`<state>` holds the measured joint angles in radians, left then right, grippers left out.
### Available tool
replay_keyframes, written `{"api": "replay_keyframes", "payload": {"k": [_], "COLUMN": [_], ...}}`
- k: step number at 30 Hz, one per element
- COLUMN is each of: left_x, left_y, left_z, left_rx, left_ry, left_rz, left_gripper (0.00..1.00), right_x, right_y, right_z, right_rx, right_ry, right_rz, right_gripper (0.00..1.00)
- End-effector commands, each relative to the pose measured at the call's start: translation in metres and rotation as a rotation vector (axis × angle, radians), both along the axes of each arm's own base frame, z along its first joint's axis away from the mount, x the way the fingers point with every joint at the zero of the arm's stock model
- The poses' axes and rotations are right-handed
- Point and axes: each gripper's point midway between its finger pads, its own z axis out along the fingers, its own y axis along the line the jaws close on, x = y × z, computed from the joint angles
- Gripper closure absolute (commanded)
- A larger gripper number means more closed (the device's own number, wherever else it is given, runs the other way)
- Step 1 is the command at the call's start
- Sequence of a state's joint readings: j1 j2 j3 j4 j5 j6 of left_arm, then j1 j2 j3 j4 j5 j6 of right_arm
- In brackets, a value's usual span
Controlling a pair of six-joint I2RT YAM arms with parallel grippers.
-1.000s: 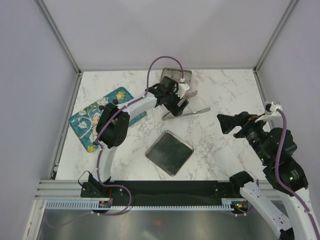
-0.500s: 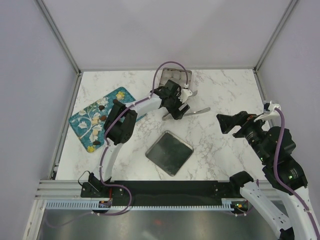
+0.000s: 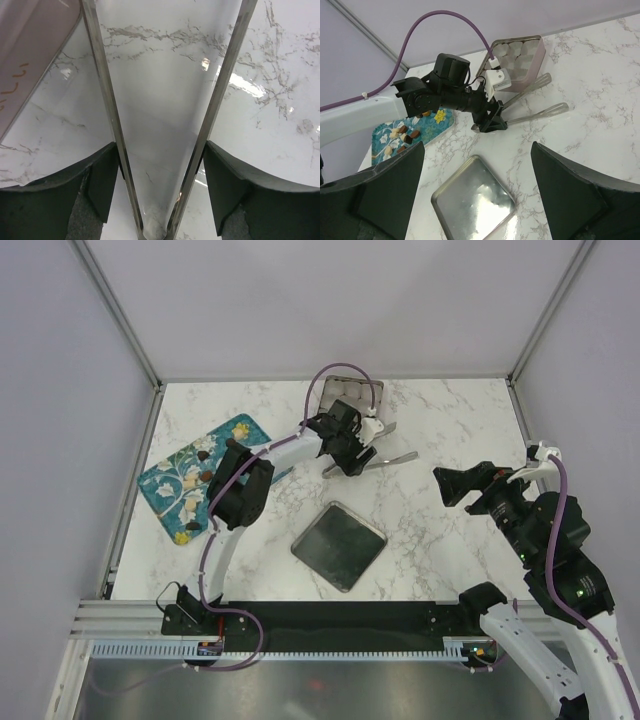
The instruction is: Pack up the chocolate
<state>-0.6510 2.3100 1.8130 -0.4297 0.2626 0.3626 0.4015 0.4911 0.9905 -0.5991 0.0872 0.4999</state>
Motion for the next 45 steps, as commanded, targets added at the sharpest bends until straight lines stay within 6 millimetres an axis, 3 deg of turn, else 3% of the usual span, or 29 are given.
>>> {"api": "replay_keyframes", "payload": {"k": [1,8,14,15,18,19,28,31,35,41,45], "left_x": [-0.025,-0.034,-0.046,-0.049,-0.062,-0.067,-0.089,-0.090,-0.086,-0.085,-0.077], "left_y": [0.001,0.004,0.016,0.017,0.023,0.025,0.053,0.075,0.124,0.195,0.247], "left_z": [0.015,0.048,0.096,0.114,0.132,0.146,0.184,0.189,0.182,0.178,0.181], "left_rx": [-0.011,-0.029,-0.071,-0.098,-0.125,-0.144,-0.142,-0.110,-0.047,-0.030,-0.037], "left_ry": [0.048,0.008,-0.043,-0.058,-0.048,-0.056,-0.081,-0.098,-0.084,-0.060,-0.072], "left_rz": [-0.005,0.039,0.098,0.108,0.123,0.123,0.205,0.310,0.547,0.743,0.878], "left_gripper": [0.27,0.30,0.31,0.31,0.31,0.32,0.34,0.35,0.36,0.38,0.38], "right_x": [0.002,-0.001,-0.005,-0.006,-0.007,-0.006,-0.002,-0.002,-0.004,-0.004,-0.004], "right_y": [-0.002,-0.002,-0.003,-0.003,-0.003,-0.003,0.004,0.005,0.007,0.009,0.010], "right_z": [0.013,0.013,0.016,0.016,0.013,0.012,0.006,-0.001,-0.012,-0.035,-0.034], "right_rx": [0.001,0.015,0.039,0.040,0.041,0.042,0.039,0.027,0.019,-0.009,-0.037], "right_ry": [-0.038,-0.043,-0.053,-0.051,-0.051,-0.048,-0.029,-0.021,-0.006,0.021,0.015], "right_rz": [-0.009,-0.006,-0.006,-0.006,-0.006,-0.006,0.021,0.029,0.040,0.056,0.073], "right_gripper": [0.04,0.04,0.05,0.05,0.05,0.05,0.05,0.05,0.05,0.05,0.05]}}
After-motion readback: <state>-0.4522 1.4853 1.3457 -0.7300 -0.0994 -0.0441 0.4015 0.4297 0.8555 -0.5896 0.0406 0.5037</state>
